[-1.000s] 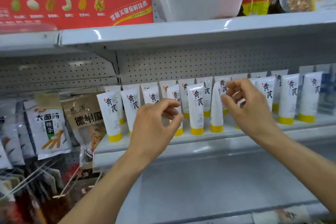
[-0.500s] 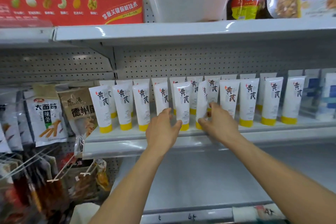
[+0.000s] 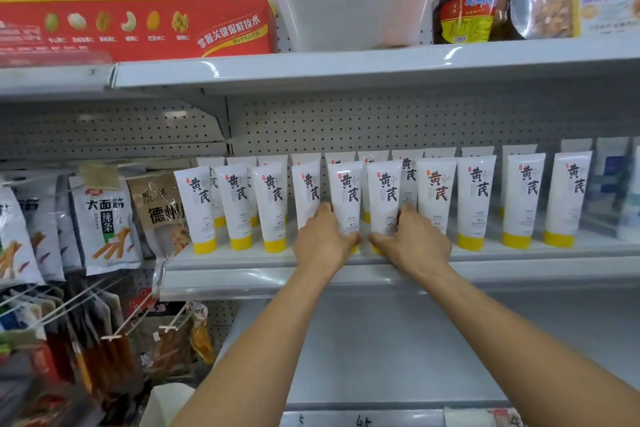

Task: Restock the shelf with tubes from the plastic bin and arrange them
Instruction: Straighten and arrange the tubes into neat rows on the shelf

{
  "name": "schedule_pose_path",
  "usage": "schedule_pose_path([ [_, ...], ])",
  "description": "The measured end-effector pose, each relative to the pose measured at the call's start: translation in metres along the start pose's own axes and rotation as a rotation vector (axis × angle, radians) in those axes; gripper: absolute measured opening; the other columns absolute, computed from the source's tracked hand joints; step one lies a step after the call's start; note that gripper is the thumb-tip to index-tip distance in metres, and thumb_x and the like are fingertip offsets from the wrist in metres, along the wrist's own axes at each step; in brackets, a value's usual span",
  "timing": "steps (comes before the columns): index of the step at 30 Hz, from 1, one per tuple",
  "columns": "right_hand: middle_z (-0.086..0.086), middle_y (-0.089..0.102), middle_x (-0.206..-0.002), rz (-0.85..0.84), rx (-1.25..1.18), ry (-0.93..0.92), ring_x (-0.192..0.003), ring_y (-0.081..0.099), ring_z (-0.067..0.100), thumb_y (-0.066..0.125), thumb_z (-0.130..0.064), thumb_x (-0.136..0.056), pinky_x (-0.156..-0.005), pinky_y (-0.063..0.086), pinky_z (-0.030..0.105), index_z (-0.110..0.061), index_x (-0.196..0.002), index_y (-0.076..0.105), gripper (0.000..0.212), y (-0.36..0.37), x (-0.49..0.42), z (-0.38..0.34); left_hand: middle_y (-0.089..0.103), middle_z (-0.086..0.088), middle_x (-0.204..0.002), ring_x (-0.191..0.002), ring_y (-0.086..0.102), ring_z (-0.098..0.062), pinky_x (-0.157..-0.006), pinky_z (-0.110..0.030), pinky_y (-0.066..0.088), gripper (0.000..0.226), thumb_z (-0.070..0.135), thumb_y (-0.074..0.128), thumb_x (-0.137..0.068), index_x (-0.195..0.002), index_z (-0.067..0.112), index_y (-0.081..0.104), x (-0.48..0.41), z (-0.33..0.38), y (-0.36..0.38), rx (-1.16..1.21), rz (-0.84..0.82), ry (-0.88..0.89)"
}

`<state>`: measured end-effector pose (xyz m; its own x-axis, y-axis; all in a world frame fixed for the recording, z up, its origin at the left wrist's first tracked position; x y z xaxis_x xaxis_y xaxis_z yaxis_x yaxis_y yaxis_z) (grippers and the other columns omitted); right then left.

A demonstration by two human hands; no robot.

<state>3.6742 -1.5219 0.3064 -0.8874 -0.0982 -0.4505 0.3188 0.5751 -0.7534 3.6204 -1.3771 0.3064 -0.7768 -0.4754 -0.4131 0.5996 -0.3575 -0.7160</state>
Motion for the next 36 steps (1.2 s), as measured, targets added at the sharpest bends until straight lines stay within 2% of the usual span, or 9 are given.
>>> schedule_pose_path([
  [8,0.004,0.066,-0.106,0.011,-0.014,-0.009,-0.101,0.063,0.028,0.069,-0.054,-0.071,-0.073,0.044,0.034,-0.016,-0.109,0.047,0.059,-0.006,0.001,0.004,0.067,0.002,-0.111,-0.102,0.064,-0.021,-0.083,-0.042,0.055,0.047,0.046,0.073,-0.075,-0.111,0.021,0.056,-0.002,-0.001,0.001,0.108,-0.103,0.064],
  [12,0.004,0.066,-0.107,0.026,-0.024,-0.014,-0.102,0.063,0.028,0.070,-0.054,-0.071,-0.074,0.044,0.035,-0.016,-0.110,0.045,0.060,-0.008,0.004,0.006,0.067,0.005,-0.105,-0.083,0.068,-0.019,-0.071,-0.045,0.059,0.044,0.044,0.073,-0.076,-0.110,0.022,0.056,0.000,-0.002,-0.001,0.168,-0.143,0.070],
  [19,0.004,0.065,-0.109,0.019,-0.045,-0.024,-0.103,0.063,0.030,0.071,-0.055,-0.073,-0.078,0.046,0.038,-0.016,-0.113,0.041,0.064,-0.008,0.008,0.008,0.068,0.005,-0.104,-0.061,0.069,-0.018,-0.070,-0.046,0.059,0.037,0.040,0.070,-0.079,-0.108,0.022,0.055,0.001,-0.002,0.000,0.182,-0.155,0.088],
  [26,0.007,0.055,-0.119,0.111,-0.137,-0.072,-0.100,0.060,0.035,0.065,-0.050,-0.082,-0.073,0.044,0.041,-0.013,-0.115,0.034,0.058,-0.006,0.022,0.010,0.065,0.010,-0.115,-0.048,0.066,-0.012,-0.067,-0.032,0.058,0.055,0.039,0.074,-0.081,-0.128,0.022,0.052,0.019,-0.020,-0.016,0.321,-0.096,0.045],
  [28,0.006,0.053,-0.114,0.189,-0.147,-0.111,-0.092,0.060,0.034,0.059,-0.046,-0.088,-0.067,0.041,0.037,-0.013,-0.111,0.034,0.047,-0.009,0.031,0.005,0.065,0.017,-0.103,-0.058,0.068,-0.013,-0.072,-0.035,0.057,0.040,0.043,0.070,-0.082,-0.117,0.029,0.057,0.026,-0.033,-0.029,0.284,0.025,0.064],
  [30,0.001,0.055,-0.103,0.239,-0.210,-0.196,-0.085,0.059,0.028,0.057,-0.040,-0.091,-0.065,0.039,0.034,-0.016,-0.109,0.038,0.036,-0.011,0.041,-0.007,0.065,0.020,-0.095,-0.079,0.066,-0.013,-0.076,-0.034,0.052,0.027,0.046,0.066,-0.083,-0.106,0.033,0.058,0.030,-0.050,-0.045,0.198,0.170,0.064],
  [32,-0.005,0.058,-0.092,0.218,-0.248,-0.332,-0.081,0.061,0.023,0.057,-0.034,-0.091,-0.064,0.044,0.034,-0.020,-0.105,0.045,0.023,-0.008,0.053,-0.029,0.061,0.018,-0.100,-0.092,0.059,-0.011,-0.075,-0.031,0.046,0.025,0.044,0.065,-0.084,-0.103,0.032,0.056,0.029,-0.067,-0.060,0.173,0.296,0.038],
  [34,-0.007,0.060,-0.100,0.151,-0.227,-0.441,-0.086,0.063,0.022,0.055,-0.031,-0.092,-0.069,0.049,0.036,-0.021,-0.109,0.049,0.020,0.001,0.061,-0.056,0.057,0.012,-0.110,-0.100,0.056,-0.012,-0.075,-0.031,0.043,0.034,0.043,0.066,-0.084,-0.110,0.027,0.050,0.024,-0.082,-0.071,0.160,0.368,0.010],
  [36,-0.004,0.058,-0.120,0.069,-0.150,-0.472,-0.098,0.063,0.026,0.051,-0.032,-0.094,-0.075,0.049,0.038,-0.021,-0.127,0.043,0.035,0.012,0.064,-0.081,0.056,0.009,-0.119,-0.107,0.055,-0.015,-0.076,-0.033,0.045,0.046,0.046,0.066,-0.083,-0.119,0.025,0.046,0.016,-0.092,-0.074,0.120,0.357,-0.003],
])
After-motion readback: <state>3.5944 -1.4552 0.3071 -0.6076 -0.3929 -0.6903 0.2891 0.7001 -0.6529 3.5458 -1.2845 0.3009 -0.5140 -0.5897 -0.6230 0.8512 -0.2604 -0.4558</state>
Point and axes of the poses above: each hand's wrist, its own x-axis away from the middle knuckle, its own y-axis out of the palm, z = x × y, the point moved 4 cm from there along -x, towards the middle knuckle
